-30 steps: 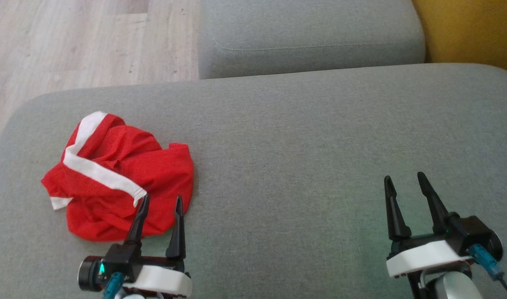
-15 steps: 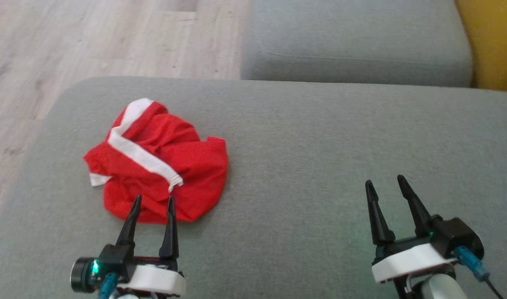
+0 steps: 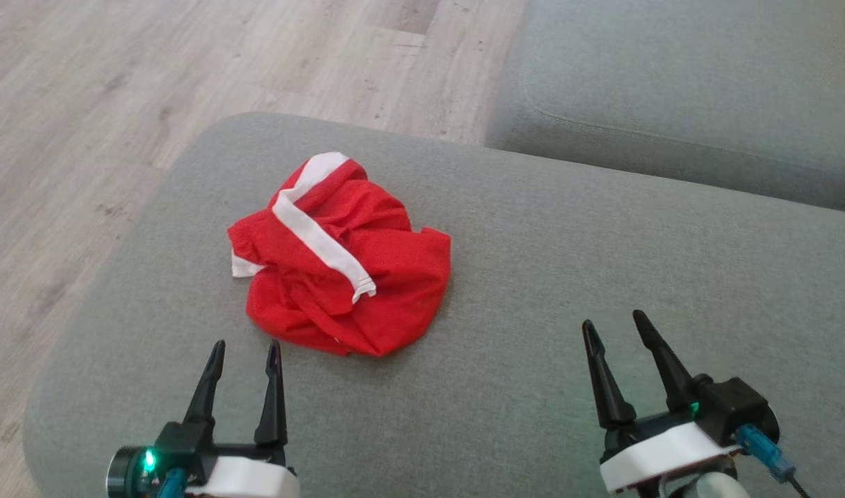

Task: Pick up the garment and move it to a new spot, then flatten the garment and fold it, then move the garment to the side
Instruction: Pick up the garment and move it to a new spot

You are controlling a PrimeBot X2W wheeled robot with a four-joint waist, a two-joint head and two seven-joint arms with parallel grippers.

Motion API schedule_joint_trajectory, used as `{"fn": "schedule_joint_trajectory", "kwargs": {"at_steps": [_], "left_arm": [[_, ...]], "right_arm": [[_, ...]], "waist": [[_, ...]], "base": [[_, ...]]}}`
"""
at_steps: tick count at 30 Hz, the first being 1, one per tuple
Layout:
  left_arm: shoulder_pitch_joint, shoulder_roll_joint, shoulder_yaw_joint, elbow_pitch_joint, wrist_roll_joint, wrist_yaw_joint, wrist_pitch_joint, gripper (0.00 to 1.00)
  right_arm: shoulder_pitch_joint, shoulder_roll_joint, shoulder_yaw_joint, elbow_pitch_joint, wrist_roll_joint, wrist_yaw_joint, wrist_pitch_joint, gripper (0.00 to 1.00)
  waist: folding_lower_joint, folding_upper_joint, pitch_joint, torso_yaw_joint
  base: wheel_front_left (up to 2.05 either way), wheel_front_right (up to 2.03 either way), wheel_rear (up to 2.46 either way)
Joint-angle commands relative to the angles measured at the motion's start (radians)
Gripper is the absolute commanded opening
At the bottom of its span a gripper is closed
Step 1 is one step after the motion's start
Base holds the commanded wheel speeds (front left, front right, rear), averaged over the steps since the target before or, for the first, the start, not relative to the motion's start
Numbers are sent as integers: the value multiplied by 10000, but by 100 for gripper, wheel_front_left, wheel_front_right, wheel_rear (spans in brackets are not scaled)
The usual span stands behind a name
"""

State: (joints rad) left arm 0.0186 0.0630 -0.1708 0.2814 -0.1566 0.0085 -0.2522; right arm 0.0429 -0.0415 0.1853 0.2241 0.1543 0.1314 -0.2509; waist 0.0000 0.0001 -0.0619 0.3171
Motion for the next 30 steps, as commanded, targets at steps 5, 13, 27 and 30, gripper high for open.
{"fn": "schedule_joint_trajectory", "kwargs": {"at_steps": [5,13,27,30], "left_arm": [[-282,-25,459,-326,155,-48,-95,100],[-937,347,390,-15,304,-469,-41,100],[-4223,1079,-222,1668,-260,-1269,2571,100],[-4527,1160,-243,2040,-357,-1281,2895,100]], "right_arm": [[-216,-87,348,-282,124,-7,-109,100],[-360,-87,371,-305,50,-7,-109,100],[-993,-87,121,-368,-263,-7,-109,100],[-1137,-87,121,-377,-272,-7,-109,100]], "waist": [[0,-1,9,212],[0,-1,466,-107],[0,-1,1769,-1000],[0,-1,1995,-1214]], "base": [[0,0,0],[0,0,0],[0,0,0],[0,0,0]]}}
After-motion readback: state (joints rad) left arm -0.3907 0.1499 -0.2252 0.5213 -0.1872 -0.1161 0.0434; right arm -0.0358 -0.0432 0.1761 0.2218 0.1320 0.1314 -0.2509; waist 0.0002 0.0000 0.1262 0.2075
